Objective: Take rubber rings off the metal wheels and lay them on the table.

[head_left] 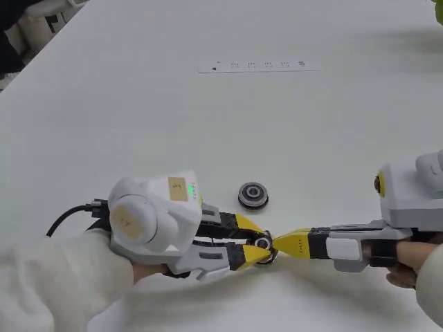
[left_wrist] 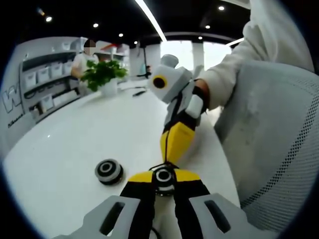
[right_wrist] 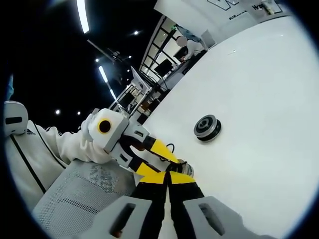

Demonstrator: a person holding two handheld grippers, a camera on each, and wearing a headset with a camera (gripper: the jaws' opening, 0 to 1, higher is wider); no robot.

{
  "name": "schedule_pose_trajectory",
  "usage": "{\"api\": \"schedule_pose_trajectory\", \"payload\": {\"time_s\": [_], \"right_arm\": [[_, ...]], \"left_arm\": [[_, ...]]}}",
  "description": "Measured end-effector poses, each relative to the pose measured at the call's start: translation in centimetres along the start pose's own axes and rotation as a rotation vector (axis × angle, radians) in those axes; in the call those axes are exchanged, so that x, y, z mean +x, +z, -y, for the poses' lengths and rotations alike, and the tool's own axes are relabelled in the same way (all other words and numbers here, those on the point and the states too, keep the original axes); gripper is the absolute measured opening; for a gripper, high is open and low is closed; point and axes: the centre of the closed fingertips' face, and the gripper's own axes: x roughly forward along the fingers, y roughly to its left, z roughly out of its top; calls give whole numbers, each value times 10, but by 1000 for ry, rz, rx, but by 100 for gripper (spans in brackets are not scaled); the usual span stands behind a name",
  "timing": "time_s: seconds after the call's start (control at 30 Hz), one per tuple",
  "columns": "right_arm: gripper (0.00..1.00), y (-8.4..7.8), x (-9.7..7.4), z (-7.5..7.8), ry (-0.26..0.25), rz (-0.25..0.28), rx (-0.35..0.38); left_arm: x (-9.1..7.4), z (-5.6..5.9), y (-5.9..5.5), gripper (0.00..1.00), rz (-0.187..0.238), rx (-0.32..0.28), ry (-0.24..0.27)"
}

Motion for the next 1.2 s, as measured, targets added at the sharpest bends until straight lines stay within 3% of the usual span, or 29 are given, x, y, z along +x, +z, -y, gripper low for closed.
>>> {"api": "schedule_pose_trajectory", "payload": {"time_s": [0.8,0.97,1.2], "right_arm": [[0,1,0,-4,6,-4,-5],[0,-2,0,1,-21,-29,-16],[0,-5,-1,7,-48,-45,-9]], "left_arm": [[0,1,0,14,-1,20,1],[0,1,0,14,-2,17,3],[-3,0,-1,14,-37,23,1]]}}
